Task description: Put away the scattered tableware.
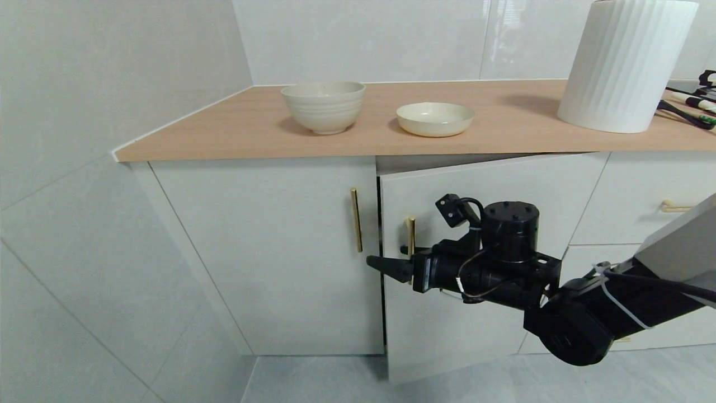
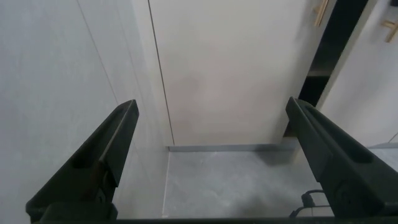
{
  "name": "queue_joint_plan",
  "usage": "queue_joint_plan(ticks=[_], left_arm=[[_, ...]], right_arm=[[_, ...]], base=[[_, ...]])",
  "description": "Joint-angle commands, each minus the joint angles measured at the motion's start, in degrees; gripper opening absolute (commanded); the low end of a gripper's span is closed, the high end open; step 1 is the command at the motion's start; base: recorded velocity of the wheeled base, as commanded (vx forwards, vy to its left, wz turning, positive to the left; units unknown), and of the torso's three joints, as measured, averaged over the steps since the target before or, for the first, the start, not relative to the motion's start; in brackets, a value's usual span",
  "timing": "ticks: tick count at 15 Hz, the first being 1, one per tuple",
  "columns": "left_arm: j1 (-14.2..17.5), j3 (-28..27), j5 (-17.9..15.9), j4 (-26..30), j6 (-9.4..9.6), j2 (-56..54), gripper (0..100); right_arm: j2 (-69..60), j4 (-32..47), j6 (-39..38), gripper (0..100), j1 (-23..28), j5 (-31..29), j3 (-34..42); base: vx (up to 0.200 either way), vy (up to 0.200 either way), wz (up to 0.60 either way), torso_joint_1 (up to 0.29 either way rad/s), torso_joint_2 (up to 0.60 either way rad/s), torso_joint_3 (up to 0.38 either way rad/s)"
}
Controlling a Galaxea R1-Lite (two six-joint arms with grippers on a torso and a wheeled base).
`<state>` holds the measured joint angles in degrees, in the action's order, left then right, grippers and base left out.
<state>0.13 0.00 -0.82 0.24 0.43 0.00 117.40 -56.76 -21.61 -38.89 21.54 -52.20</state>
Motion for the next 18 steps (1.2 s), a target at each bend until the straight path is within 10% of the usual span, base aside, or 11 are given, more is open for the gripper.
queue_joint_plan(ticks=[1, 8, 14, 18], left_arm=[[0.0, 0.0, 0.0, -0.1, -0.08, 0.1, 100], [-4.3, -21.9, -10.1, 6.9, -0.78, 21.1, 100], [-6.0, -33.1, -14.6, -3.8, -1.04, 47.8, 100], [-13.1, -38.1, -15.5, -8.1, -5.70, 64.0, 100]], right_arm=[[-0.5, -0.3, 0.0, 100, 0.0, 0.3, 1.1], [-0.2, -3.2, 1.7, 100, -0.7, 1.3, 3.8], [-0.1, -3.2, 1.8, 100, -1.0, 1.2, 3.9], [0.6, -3.3, 1.8, 100, -1.5, 1.1, 3.9]], base=[[0.000, 0.000, 0.00, 0.000, 0.00, 0.000], [0.000, 0.000, 0.00, 0.000, 0.00, 0.000], [0.000, 0.000, 0.00, 0.000, 0.00, 0.000], [0.000, 0.000, 0.00, 0.000, 0.00, 0.000]])
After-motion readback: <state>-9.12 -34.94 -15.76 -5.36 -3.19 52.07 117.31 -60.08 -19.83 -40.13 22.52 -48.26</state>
